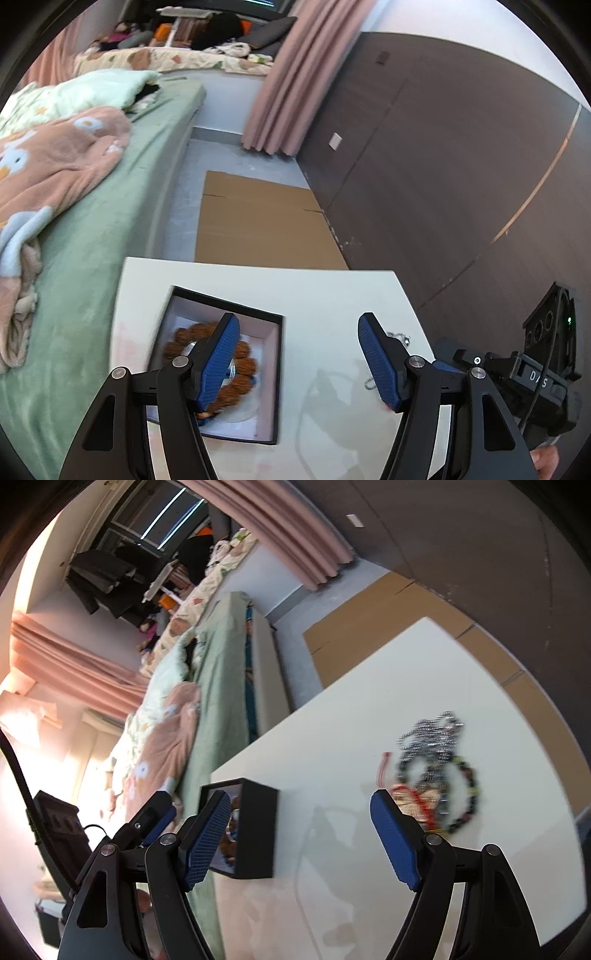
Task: Organize jewelry
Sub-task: 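Reach the left gripper to the red string bracelet and grasp it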
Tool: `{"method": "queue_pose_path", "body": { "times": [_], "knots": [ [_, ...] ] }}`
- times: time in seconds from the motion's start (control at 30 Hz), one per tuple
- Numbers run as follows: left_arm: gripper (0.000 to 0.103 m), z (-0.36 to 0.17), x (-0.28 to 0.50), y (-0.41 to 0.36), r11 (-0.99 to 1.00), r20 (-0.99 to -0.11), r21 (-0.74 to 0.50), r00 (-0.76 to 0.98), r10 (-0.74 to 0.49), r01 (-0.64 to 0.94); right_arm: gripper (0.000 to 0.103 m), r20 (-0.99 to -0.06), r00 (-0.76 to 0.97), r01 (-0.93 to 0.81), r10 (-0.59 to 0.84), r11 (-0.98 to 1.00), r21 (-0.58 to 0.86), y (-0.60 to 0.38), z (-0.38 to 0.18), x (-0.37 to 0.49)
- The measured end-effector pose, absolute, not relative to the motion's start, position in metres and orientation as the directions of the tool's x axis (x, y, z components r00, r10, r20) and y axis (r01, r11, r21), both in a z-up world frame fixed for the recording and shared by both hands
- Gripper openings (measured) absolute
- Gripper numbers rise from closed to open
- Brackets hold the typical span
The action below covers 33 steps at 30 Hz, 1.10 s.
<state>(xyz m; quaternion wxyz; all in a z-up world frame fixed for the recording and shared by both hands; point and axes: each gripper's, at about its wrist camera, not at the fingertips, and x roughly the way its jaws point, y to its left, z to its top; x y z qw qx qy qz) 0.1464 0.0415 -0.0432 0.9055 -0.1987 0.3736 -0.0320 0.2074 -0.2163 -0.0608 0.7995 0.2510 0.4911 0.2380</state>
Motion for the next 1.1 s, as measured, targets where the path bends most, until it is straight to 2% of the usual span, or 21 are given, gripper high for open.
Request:
{"method": "queue_pose_path", "body": {
  "times": [0.13,0.43,0.6,0.67,1.0,1.1],
  "knots": [
    [0.068,-0.049,0.153,0.022,0.924,-0.676,-0.377,0.699,-0.234,-0.055,0.085,-0.701,0.409,-0.094,0.585,0.791,0.605,-0.236,-0.064,0.207],
    [0.066,-0.069,0.168,-0.022,0.933,-0.708,-0.358,0.641,-0.297,0.037,0.085,-0.771,0.373,0.029,0.517,0.824,0.566,-0.277,-0.082,0.208],
    [0.043,-0.090,0.178,-0.048,0.932,-0.751,-0.350,0.567,-0.338,0.092,0.085,-0.807,0.341,0.077,0.482,0.841,0.535,-0.296,-0.090,0.209],
    [0.037,-0.098,0.180,-0.057,0.932,-0.766,-0.347,0.542,-0.346,0.106,0.085,-0.810,0.336,0.075,0.481,0.843,0.533,-0.302,-0.090,0.209],
    [0.035,-0.117,0.177,-0.098,0.914,-0.787,-0.348,0.465,-0.406,0.208,0.085,-0.813,0.336,0.075,0.475,0.847,0.526,-0.326,-0.088,0.209],
    [0.023,-0.120,0.173,-0.113,0.910,-0.792,-0.335,0.450,-0.412,0.244,0.085,-0.809,0.347,0.085,0.475,0.843,0.531,-0.333,-0.087,0.208]
  ]
}}
